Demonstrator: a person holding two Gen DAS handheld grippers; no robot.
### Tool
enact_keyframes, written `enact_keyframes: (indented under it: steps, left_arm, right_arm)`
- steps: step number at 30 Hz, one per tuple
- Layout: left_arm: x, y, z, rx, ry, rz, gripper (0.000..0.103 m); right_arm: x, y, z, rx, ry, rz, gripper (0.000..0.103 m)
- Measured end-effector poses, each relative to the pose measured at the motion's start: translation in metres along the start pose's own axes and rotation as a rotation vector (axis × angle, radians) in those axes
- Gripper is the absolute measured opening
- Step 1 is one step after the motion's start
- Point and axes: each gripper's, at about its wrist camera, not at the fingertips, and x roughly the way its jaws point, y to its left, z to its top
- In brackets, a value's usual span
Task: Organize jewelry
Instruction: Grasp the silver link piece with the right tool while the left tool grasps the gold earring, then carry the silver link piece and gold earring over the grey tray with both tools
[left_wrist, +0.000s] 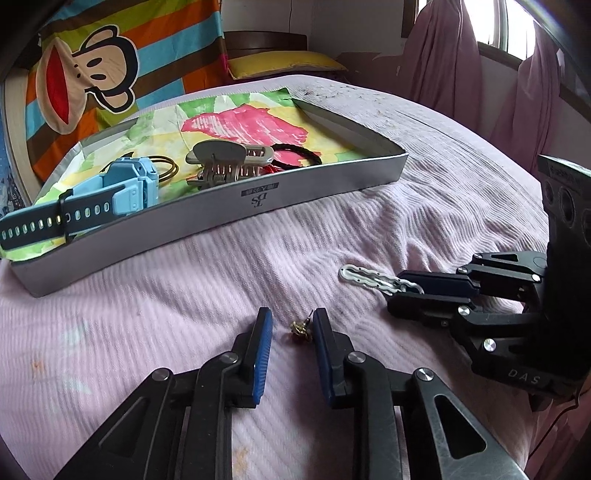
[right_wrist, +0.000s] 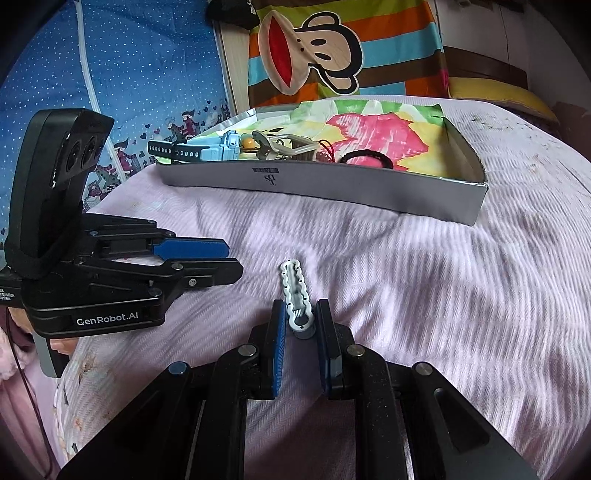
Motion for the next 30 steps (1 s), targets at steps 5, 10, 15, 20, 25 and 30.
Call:
enact_keyframes:
  steps: [5,10,15,20,25,30]
  left_arm:
    - [-0.002,-0.004,-0.004,0.012,0.001,0.005,0.020]
    - [-0.006,-0.002,-0.009,0.002,-0.004,-0.010,0.018]
    - [-0.008,0.000,-0.013,-0.011,-0.009,-0.010,0.012]
    - [-0.007,-0.001,-0.013,-0.010,-0.006,-0.005,0.011]
    - [-0.009,-0.003,-0.014,-0.003,-0.025,0.007,0.011]
    - [-0.014,-0.001,-0.016,-0.020,-0.050,-0.010,0.011]
  right_arm:
    - [0.001,-0.001,0.000,0.001,-0.001,0.003,0.014]
    - [0.001,-0.001,0.000,0.001,-0.002,0.004,0.014]
    - [0.001,0.000,0.000,-0.001,-0.004,0.004,0.014]
    - [0.001,0.000,-0.001,0.001,-0.005,0.006,0.014]
    - [0.000,0.000,-0.001,0.003,-0.011,0.009,0.014]
    - [-0.001,0.001,-0.002,-0.002,-0.024,0.013,0.014]
